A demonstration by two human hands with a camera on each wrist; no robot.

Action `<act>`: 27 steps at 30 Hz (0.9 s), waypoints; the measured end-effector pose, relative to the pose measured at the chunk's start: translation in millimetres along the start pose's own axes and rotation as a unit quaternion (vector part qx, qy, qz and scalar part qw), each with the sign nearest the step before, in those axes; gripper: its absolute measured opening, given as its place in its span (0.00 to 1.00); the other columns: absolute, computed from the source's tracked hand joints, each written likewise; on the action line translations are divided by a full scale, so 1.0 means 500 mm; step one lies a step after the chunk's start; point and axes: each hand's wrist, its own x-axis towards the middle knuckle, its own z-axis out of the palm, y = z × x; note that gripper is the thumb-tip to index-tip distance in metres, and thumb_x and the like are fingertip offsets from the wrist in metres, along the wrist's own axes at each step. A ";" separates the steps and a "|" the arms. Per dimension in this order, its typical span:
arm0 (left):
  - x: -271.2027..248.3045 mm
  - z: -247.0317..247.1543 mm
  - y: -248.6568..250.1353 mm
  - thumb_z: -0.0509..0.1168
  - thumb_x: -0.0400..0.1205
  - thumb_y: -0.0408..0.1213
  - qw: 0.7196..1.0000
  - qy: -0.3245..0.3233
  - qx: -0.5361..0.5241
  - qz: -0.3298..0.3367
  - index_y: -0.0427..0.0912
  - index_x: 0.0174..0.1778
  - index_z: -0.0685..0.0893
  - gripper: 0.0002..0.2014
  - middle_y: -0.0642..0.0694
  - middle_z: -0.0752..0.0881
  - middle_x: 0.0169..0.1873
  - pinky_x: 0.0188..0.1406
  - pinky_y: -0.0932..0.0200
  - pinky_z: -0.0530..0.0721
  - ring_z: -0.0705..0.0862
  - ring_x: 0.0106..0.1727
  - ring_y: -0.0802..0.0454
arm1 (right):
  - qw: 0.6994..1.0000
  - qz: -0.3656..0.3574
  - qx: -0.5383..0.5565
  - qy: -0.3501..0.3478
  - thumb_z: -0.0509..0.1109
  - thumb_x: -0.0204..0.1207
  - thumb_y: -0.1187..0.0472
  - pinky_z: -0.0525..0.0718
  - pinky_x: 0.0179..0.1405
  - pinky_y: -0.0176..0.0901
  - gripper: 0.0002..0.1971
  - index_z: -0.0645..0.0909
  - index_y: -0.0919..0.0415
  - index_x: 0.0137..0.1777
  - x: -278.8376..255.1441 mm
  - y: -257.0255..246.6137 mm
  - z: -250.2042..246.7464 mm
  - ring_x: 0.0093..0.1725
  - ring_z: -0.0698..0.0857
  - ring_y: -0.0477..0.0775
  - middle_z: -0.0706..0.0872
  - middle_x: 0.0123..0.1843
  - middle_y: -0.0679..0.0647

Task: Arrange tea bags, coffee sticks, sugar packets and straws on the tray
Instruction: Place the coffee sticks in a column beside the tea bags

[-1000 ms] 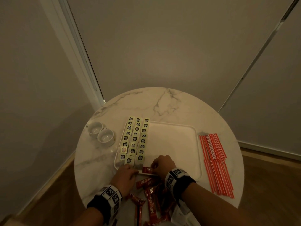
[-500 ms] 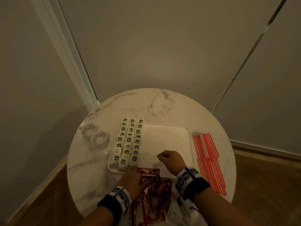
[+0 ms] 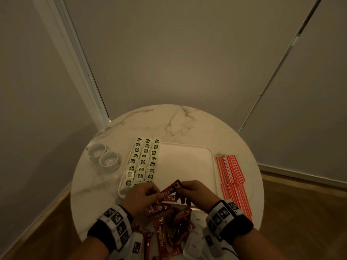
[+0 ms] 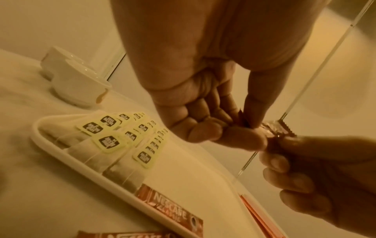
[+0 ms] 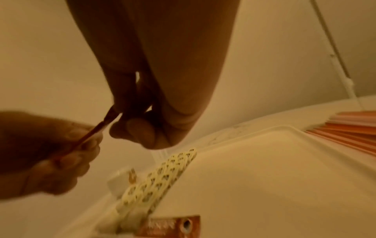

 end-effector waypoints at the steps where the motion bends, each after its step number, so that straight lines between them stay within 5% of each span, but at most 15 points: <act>1: -0.003 0.000 0.006 0.70 0.78 0.32 1.000 0.003 -0.011 0.005 0.38 0.41 0.85 0.01 0.48 0.87 0.30 0.30 0.67 0.82 0.85 0.29 0.61 | 0.999 -0.004 0.050 -0.001 0.67 0.79 0.62 0.80 0.34 0.44 0.08 0.87 0.54 0.52 -0.004 -0.007 -0.004 0.35 0.82 0.50 0.87 0.40 0.53; 4: -0.010 -0.002 0.020 0.69 0.79 0.30 0.999 0.011 -0.028 0.013 0.39 0.41 0.85 0.02 0.48 0.86 0.28 0.28 0.67 0.80 0.84 0.27 0.59 | 0.991 -0.024 0.129 0.005 0.68 0.79 0.66 0.76 0.28 0.39 0.09 0.84 0.61 0.57 -0.012 -0.026 -0.010 0.31 0.79 0.48 0.86 0.39 0.52; 16: -0.018 -0.010 0.040 0.70 0.77 0.25 0.989 0.011 -0.143 0.019 0.33 0.41 0.88 0.02 0.45 0.87 0.28 0.32 0.62 0.85 0.84 0.29 0.54 | 0.971 0.030 0.213 0.100 0.61 0.84 0.65 0.72 0.20 0.40 0.12 0.82 0.69 0.42 -0.006 -0.047 0.013 0.20 0.74 0.52 0.82 0.26 0.58; 20: -0.012 -0.019 0.041 0.70 0.78 0.31 0.986 -0.012 -0.161 -0.029 0.36 0.43 0.89 0.03 0.42 0.89 0.31 0.32 0.59 0.84 0.86 0.31 0.50 | 0.984 0.013 0.159 0.073 0.59 0.85 0.64 0.74 0.21 0.42 0.11 0.80 0.68 0.45 -0.001 -0.058 0.026 0.21 0.77 0.55 0.85 0.29 0.60; 24: -0.006 -0.008 0.058 0.72 0.78 0.39 0.995 -0.006 -0.100 -0.013 0.35 0.41 0.89 0.10 0.44 0.88 0.28 0.28 0.64 0.81 0.85 0.28 0.54 | 0.994 -0.009 0.102 0.045 0.68 0.80 0.57 0.78 0.24 0.40 0.08 0.83 0.63 0.49 0.003 -0.069 0.039 0.26 0.82 0.54 0.87 0.33 0.58; 27: -0.004 -0.007 0.061 0.71 0.79 0.35 0.995 0.009 -0.098 -0.014 0.33 0.41 0.89 0.08 0.45 0.87 0.27 0.29 0.65 0.82 0.85 0.27 0.56 | 0.991 -0.014 0.120 0.055 0.68 0.80 0.60 0.77 0.23 0.41 0.09 0.82 0.67 0.49 0.012 -0.066 0.046 0.23 0.81 0.54 0.85 0.30 0.57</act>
